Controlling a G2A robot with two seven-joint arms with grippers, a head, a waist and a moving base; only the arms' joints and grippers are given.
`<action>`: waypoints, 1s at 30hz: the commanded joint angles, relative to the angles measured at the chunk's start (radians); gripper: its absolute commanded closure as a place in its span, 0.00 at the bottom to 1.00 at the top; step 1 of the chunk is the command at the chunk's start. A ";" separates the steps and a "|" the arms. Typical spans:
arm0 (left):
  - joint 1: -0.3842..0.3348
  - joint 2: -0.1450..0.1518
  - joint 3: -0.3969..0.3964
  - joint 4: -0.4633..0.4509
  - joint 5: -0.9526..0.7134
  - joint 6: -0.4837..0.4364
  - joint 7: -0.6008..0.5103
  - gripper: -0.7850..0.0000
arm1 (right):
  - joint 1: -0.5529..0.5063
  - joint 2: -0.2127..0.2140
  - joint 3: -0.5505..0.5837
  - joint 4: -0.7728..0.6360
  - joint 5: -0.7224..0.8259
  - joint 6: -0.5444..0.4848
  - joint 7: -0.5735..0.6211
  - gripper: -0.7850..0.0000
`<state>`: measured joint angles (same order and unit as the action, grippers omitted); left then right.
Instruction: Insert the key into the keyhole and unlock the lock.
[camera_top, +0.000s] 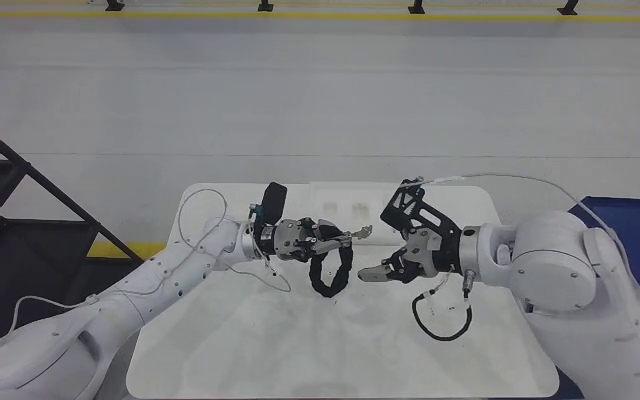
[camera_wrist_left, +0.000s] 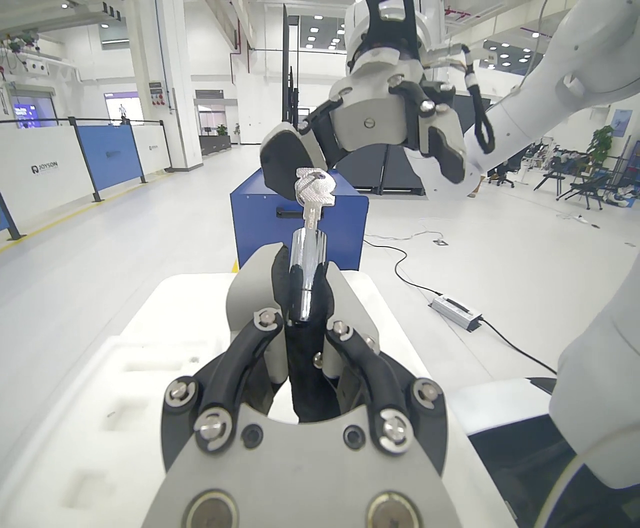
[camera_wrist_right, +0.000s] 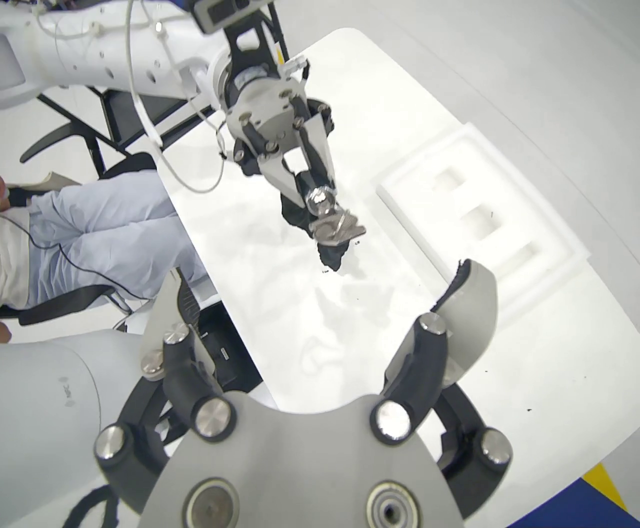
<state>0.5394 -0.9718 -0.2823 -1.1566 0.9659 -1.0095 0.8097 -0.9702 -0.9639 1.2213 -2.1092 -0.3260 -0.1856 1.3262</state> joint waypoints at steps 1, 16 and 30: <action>0.010 0.007 -0.006 -0.010 -0.005 -0.003 -0.002 1.00 | 0.000 0.003 0.006 0.011 0.020 -0.035 0.009 0.00; -0.044 0.045 0.089 -0.048 -0.086 -0.003 -0.061 1.00 | -0.017 0.006 0.003 0.013 -0.001 -0.102 -0.029 0.00; -0.058 0.046 0.112 -0.066 -0.213 -0.003 -0.186 1.00 | -0.011 0.015 -0.043 -0.005 -0.244 -0.506 -0.211 0.12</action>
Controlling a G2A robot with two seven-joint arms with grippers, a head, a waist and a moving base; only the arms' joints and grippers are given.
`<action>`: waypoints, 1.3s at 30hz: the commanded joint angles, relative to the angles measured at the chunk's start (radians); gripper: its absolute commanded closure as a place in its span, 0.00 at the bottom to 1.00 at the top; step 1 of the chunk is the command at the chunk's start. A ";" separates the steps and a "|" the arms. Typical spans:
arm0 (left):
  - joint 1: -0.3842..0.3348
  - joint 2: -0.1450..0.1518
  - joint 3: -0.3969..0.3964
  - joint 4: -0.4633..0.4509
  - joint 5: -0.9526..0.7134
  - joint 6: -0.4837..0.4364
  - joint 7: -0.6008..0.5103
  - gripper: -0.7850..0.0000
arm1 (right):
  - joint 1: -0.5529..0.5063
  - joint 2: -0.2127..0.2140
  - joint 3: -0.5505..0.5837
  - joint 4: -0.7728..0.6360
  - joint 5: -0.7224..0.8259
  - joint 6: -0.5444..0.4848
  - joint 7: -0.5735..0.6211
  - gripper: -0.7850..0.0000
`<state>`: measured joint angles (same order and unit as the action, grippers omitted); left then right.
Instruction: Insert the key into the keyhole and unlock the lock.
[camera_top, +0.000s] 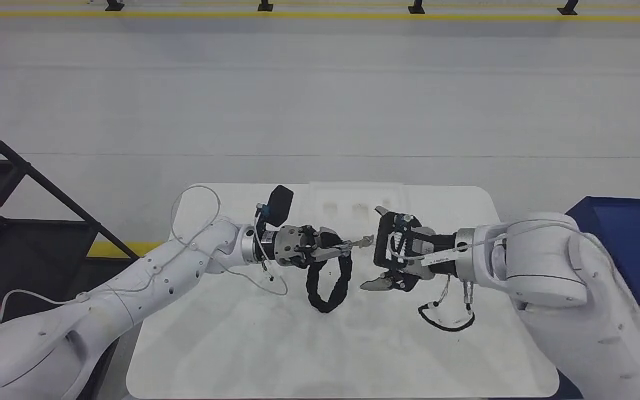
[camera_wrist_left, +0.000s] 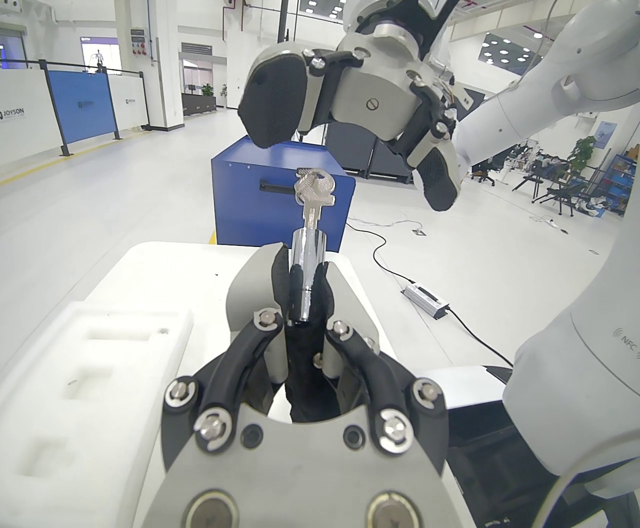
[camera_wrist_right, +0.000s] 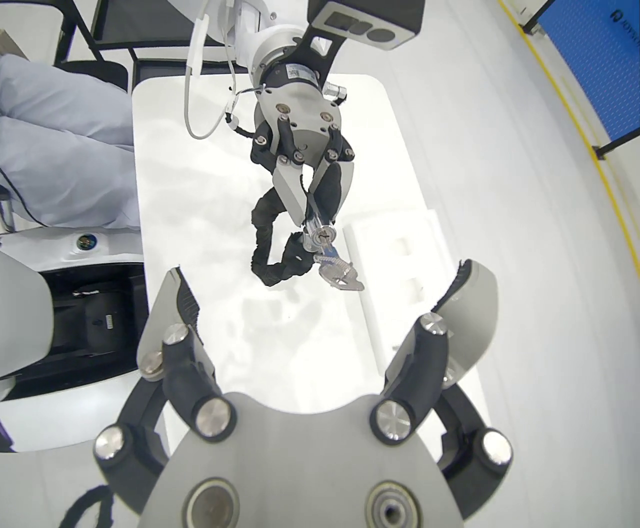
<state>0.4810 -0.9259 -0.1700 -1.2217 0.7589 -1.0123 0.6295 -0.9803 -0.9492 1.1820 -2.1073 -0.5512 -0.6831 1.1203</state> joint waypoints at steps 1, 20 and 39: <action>0.001 0.001 0.000 -0.002 -0.012 0.000 -0.010 1.00 | -0.003 0.001 -0.008 -0.013 -0.033 -0.016 -0.012 0.16; 0.011 0.006 0.000 -0.033 -0.078 0.000 -0.071 1.00 | 0.020 0.000 -0.096 -0.031 -0.252 0.033 -0.077 1.00; 0.008 -0.001 0.000 -0.039 -0.025 0.000 -0.042 1.00 | 0.020 0.003 -0.065 0.040 0.095 0.316 -0.003 1.00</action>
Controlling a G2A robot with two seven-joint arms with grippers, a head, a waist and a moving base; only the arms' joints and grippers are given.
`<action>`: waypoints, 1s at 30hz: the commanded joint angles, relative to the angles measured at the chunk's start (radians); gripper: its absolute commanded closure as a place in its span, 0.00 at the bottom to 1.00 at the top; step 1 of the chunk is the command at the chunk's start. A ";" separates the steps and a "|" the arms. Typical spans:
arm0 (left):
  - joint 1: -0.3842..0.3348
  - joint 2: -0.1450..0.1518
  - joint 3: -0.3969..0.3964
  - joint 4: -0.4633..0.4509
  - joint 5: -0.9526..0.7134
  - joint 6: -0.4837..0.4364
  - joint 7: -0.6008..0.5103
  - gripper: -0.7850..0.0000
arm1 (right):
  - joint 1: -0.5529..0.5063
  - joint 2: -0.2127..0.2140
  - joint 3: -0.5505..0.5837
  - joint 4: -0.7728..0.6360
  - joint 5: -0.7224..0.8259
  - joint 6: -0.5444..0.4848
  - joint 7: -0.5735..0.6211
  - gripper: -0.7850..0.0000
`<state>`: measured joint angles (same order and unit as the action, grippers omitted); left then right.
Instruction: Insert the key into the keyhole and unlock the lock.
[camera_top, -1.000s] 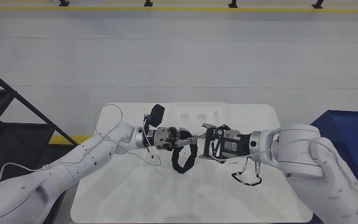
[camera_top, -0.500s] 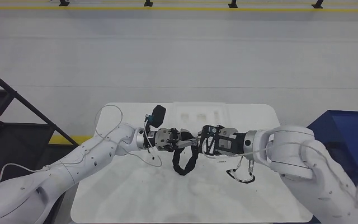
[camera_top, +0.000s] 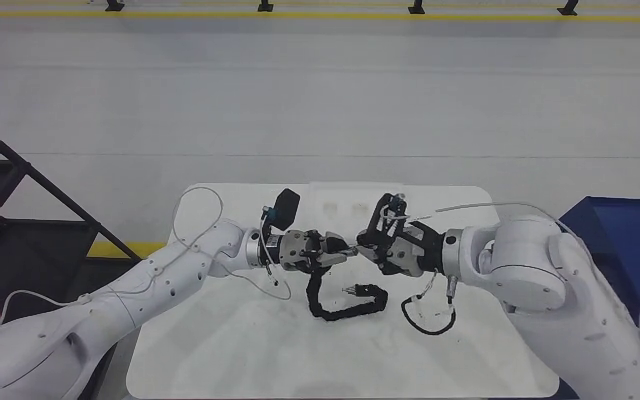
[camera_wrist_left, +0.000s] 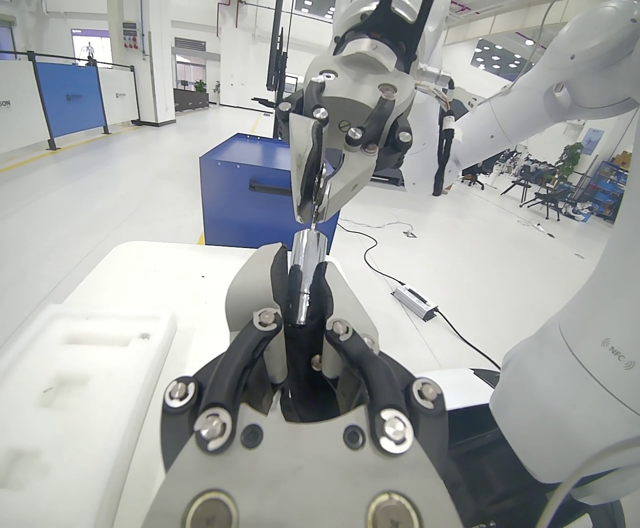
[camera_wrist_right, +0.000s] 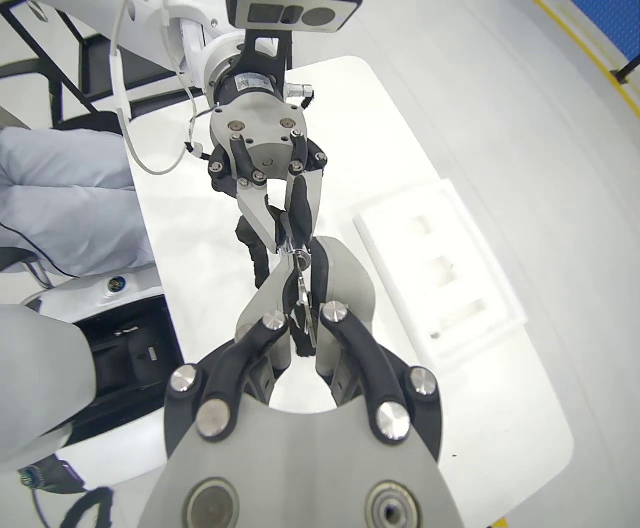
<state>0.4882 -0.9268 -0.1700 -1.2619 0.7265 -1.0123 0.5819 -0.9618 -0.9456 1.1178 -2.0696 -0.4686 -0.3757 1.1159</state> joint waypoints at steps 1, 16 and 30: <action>0.001 -0.001 0.000 0.003 0.015 0.000 0.010 1.00 | 0.003 0.000 -0.002 0.004 0.018 0.015 0.005 1.00; 0.001 -0.017 0.000 0.084 0.081 0.000 0.018 1.00 | 0.015 0.003 -0.002 0.033 0.068 0.005 0.006 0.00; 0.036 -0.106 -0.023 0.301 0.219 0.077 -0.156 1.00 | -0.021 0.013 0.039 0.081 0.086 -0.093 -0.096 0.00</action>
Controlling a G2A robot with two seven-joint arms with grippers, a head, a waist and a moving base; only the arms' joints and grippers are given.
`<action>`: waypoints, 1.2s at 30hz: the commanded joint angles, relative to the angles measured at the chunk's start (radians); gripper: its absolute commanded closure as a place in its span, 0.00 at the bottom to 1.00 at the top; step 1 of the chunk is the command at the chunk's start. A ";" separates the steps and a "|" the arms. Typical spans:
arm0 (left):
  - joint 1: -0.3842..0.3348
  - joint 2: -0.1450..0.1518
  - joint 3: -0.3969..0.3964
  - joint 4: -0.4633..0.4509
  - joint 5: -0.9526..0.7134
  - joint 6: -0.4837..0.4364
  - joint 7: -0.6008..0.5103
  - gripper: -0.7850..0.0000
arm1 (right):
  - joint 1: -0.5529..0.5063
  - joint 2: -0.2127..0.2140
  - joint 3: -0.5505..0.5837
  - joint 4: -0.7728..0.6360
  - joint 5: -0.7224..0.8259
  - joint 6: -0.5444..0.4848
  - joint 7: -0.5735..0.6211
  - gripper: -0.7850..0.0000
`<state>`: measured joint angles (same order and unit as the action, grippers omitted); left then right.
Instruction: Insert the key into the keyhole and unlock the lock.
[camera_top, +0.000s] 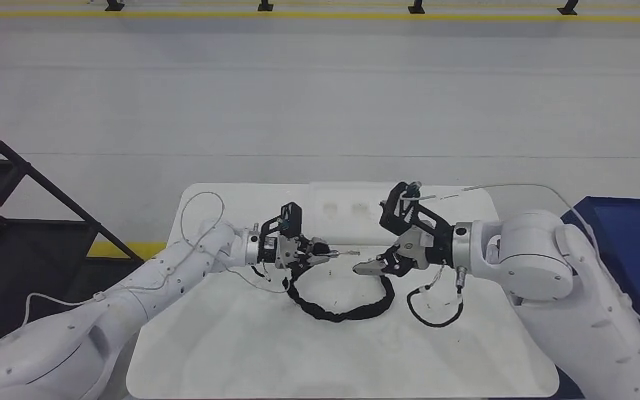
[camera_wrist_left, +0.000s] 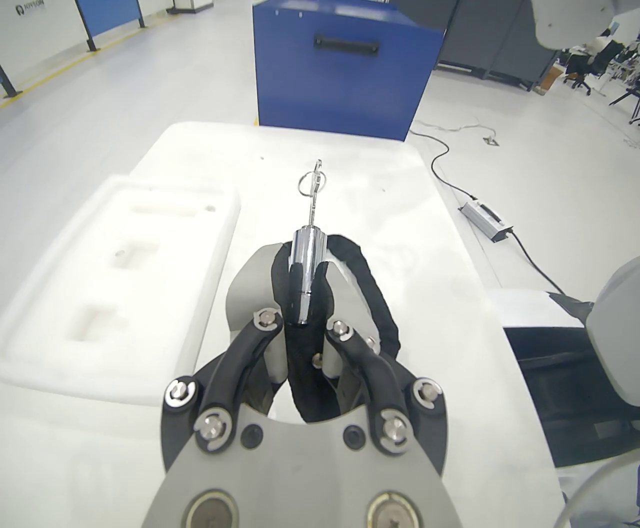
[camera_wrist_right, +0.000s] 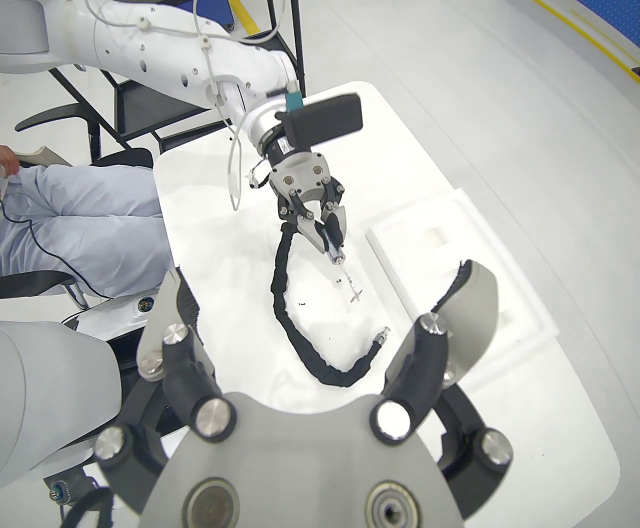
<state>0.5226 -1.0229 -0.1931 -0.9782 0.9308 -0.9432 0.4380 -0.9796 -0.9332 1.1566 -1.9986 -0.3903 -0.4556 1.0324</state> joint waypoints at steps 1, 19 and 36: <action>0.006 -0.020 0.000 0.030 0.020 0.007 -0.014 1.00 | -0.005 0.000 0.000 0.026 0.009 -0.028 -0.019 0.00; 0.014 -0.157 -0.011 0.235 0.095 -0.069 -0.021 0.00 | 0.007 -0.002 -0.027 0.185 0.050 -0.149 -0.103 0.00; -0.265 0.009 0.023 -0.019 -0.218 -0.069 -0.139 0.00 | 0.263 -0.034 -0.090 0.504 -0.033 -0.409 -0.273 0.00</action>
<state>0.2789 -1.0280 -0.1700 -0.9842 0.7579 -1.0123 0.3345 -0.7347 -0.9661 1.0696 -1.5111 -0.4267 -0.8561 0.7608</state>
